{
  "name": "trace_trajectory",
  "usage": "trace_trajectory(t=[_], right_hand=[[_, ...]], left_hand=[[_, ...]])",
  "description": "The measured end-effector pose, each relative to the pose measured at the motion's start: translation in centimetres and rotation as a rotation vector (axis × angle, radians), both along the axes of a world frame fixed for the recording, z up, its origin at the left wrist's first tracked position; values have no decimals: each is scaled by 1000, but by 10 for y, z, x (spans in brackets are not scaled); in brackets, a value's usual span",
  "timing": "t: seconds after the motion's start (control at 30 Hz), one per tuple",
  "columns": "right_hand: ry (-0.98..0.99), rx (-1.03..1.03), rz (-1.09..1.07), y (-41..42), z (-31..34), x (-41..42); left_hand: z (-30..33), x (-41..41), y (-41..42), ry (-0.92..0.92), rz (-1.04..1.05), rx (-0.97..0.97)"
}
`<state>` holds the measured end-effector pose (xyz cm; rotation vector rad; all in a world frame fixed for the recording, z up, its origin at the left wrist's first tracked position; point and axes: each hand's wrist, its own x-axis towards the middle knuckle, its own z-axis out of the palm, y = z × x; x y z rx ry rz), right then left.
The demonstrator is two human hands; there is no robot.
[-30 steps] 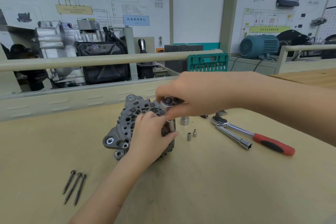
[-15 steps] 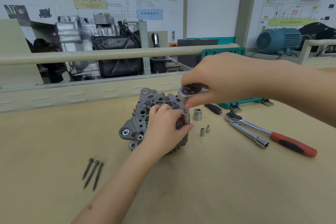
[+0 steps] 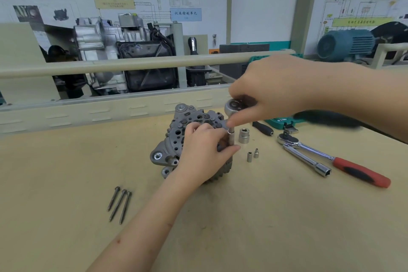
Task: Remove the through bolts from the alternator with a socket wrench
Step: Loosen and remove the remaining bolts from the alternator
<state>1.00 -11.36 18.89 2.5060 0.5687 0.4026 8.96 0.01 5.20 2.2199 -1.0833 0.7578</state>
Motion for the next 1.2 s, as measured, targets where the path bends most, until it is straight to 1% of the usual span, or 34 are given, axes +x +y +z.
trace_trajectory(t=[0.1,0.27,0.33,0.43,0.53,0.6,0.63,0.7,0.77,0.8,0.9,1.0,1.07,1.13,1.2], right_hand=[[-12,-4,22,-5,-3,0],[153,85,45,-13,2,4],[170,91,57,-13,2,3],[100,30,60,-10,1,2],[-16,-69,-14,-4,0,0],[-32,-71,-43,-4,-3,1],[-25,-58,-28,-6,-4,2],[14,-18,7,-11,-4,5],[85,35,9,-15,-2,6],[115,56,13,-17,-2,6],[113,53,42,-14,-2,5],[-3,-3,12,-9,-2,2],[-48,3,-28,-7,-5,0],[-31,32,-6,-10,-7,1],[59,109,38,-13,-7,2]], left_hand=[[0,1,2,27,-24,7],[4,5,5,133,-133,-14],[5,4,6,162,-142,-38],[3,4,4,129,-103,-62],[2,0,2,105,-71,-113],[3,-1,2,100,-78,-105],[4,0,2,115,-100,-89],[7,1,4,207,-185,-75],[9,1,6,318,-258,-101],[10,1,6,334,-263,-115],[10,1,5,265,-219,-133],[9,-1,2,136,-124,-149],[8,-3,1,84,-88,-157],[8,-5,1,73,-92,-154],[10,-5,2,93,-129,-133]])
